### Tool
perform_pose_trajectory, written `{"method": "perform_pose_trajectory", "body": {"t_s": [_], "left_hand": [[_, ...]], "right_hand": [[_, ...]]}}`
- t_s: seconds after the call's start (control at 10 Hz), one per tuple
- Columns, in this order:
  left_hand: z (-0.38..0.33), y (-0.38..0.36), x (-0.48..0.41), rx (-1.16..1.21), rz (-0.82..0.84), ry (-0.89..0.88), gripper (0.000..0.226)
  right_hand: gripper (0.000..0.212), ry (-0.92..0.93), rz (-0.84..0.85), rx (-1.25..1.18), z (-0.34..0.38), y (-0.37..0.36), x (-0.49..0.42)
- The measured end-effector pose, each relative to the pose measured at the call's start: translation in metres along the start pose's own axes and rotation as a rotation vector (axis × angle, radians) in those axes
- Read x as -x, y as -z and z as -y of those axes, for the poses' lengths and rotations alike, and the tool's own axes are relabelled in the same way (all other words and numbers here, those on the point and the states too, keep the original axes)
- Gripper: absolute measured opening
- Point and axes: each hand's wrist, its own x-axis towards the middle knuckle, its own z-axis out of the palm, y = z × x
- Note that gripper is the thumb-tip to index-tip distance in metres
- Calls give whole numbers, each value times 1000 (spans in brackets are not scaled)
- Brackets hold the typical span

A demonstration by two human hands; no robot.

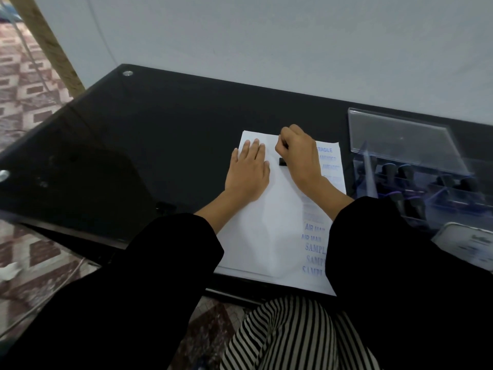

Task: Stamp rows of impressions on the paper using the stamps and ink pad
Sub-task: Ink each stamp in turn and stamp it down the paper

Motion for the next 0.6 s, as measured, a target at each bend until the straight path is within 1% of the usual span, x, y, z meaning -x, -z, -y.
{"method": "perform_pose_trajectory", "body": {"t_s": [0.2,0.4,0.5,0.6], "left_hand": [[0,0,0,13,-4,-1,51],[0,0,0,8,-3,4,52],[-1,0,1,12,-9,3,52],[-1,0,0,20,-18,4,52]], "right_hand": [[23,20,-23,27,-1,-1,-1],[23,2,-24,10,-1,-3,-3],[23,1,6,17,-1,1,-2],[22,-12,85,24,-2,6,-6]]}}
